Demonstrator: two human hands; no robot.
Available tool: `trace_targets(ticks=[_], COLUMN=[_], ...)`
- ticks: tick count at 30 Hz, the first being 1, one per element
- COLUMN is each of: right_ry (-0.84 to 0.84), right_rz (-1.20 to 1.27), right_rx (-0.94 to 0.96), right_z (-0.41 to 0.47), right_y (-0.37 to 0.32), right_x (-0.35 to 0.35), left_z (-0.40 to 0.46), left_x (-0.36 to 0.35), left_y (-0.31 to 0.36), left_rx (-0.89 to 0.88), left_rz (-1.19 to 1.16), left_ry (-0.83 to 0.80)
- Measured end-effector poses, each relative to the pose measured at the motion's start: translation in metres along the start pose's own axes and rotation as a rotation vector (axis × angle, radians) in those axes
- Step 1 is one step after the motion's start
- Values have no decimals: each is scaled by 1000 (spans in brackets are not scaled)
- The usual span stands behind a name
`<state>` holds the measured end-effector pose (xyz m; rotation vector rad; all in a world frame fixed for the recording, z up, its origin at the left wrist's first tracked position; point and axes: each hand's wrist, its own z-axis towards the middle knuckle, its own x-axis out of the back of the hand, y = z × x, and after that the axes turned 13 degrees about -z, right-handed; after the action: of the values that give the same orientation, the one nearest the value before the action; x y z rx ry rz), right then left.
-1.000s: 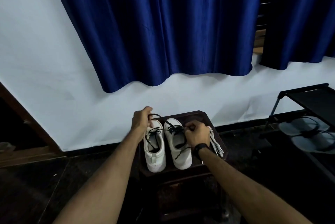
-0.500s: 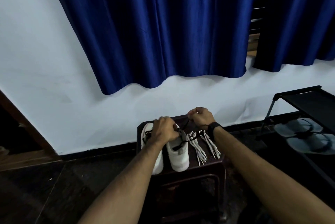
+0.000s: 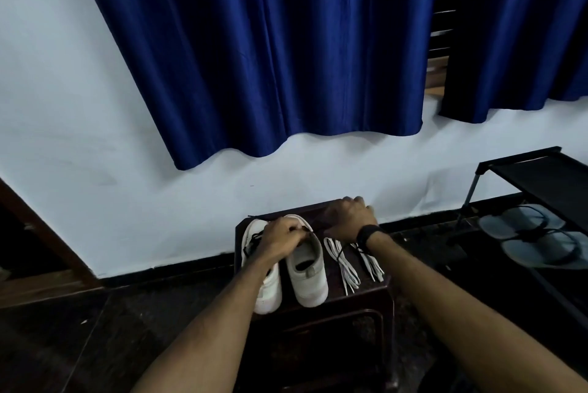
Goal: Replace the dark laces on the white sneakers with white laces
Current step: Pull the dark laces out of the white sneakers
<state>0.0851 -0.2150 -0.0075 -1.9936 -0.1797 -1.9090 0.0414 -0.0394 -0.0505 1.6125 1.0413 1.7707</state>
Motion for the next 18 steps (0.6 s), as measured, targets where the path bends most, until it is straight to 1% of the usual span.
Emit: trace_targets(ticks=[2,3,4,5,7,8,9,11,13,15,16,17,18], right_ry=[-99,-110,-85,-46,34,66,87,114,146,158,160,161,163], right_rz=[258,311,322,327,391,419,439,463,477,516,530,539,543], right_rx=[34,34,23,-3,-57,-71,-87,-111,-139,-163,-168,-173,-177], right_z=[-2,-3,-4,-5,-9,-10,-11,-12,-12,-11,-11,-11,-10], right_y=[-7,-11,-14,-16,-19,-20,-20,-21,-22,-22,-22,-22,-22], right_x=[-12,-19,-28,-38,-52,-58,-61,-65,-68,-71,-72,-73,-74], left_z=[5,8,9,8,8,8,10,11,10,7,5,4,2], left_x=[3,4,4,5,5,4,4,3,8,19,25,32,38], left_y=[-7,-9,-9,-7,-4,-3,-4,-7,-9,-7,-6,-8,-8], left_rx=[56,77,86,58,-49,-76,-70,-15,24,80,117,144,165], left_rz=[-86,-98,-54,38,243,258,206,13,-255,-570,-653,-655,-569], left_ry=[-22,-38,-61,-82,-74,-57,-42,-18,47,148,157,120,49])
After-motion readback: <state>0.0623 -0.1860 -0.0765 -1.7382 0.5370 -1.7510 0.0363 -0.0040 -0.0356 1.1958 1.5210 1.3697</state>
